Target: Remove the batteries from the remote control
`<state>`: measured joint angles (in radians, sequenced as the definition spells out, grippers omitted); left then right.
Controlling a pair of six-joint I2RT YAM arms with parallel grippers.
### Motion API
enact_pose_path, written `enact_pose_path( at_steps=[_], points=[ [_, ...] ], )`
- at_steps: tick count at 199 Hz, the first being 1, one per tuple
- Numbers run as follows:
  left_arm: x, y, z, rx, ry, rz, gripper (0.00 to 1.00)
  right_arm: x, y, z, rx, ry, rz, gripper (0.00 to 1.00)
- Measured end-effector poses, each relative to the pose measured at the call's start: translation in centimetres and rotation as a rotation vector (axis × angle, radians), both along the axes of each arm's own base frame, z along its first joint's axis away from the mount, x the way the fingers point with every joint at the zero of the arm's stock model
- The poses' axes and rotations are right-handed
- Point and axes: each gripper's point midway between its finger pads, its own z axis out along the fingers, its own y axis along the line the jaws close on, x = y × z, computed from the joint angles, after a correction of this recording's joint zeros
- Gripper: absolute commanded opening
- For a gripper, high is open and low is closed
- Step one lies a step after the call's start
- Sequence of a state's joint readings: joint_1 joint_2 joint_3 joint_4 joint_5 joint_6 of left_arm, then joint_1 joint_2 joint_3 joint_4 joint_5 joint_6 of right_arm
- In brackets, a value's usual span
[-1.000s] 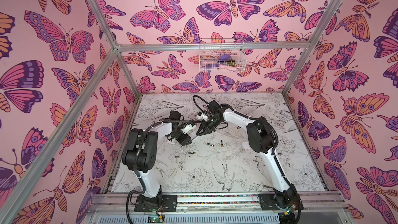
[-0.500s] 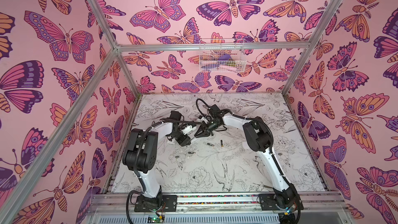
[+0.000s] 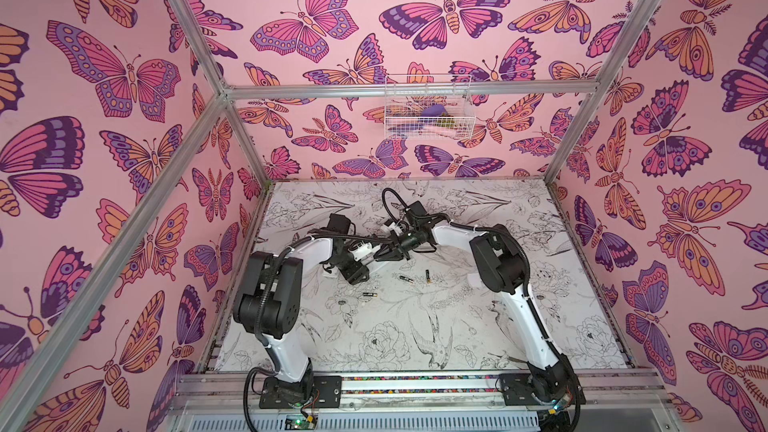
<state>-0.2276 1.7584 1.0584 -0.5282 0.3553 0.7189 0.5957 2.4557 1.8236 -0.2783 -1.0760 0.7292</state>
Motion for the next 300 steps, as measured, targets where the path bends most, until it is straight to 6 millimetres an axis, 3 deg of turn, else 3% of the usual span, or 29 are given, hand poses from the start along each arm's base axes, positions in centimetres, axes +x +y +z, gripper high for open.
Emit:
enact_pose_path(
  at_steps=[102,132,233,256,300],
  points=[
    [-0.1,1.3,-1.5,0.059,0.003,-0.042,0.6,-1.3,-0.2,1.0,-0.16,-0.15,0.07,0.0],
    [-0.1,1.4,-1.4,0.068,0.011,-0.062,0.46,-1.3,-0.1,1.0,-0.157,-0.131,0.063,0.0],
    [0.0,1.7,-1.4,0.089,0.032,-0.073,0.5,-1.0,1.1,0.1,-0.045,0.022,0.034,0.0],
    [0.0,1.7,-1.4,0.089,0.032,-0.073,0.56,-0.9,1.0,0.1,-0.041,0.027,0.031,0.0],
    [0.0,1.6,-1.4,0.087,0.028,-0.077,0.57,-0.8,0.2,0.4,-0.103,-0.025,0.054,0.0]
  ],
)
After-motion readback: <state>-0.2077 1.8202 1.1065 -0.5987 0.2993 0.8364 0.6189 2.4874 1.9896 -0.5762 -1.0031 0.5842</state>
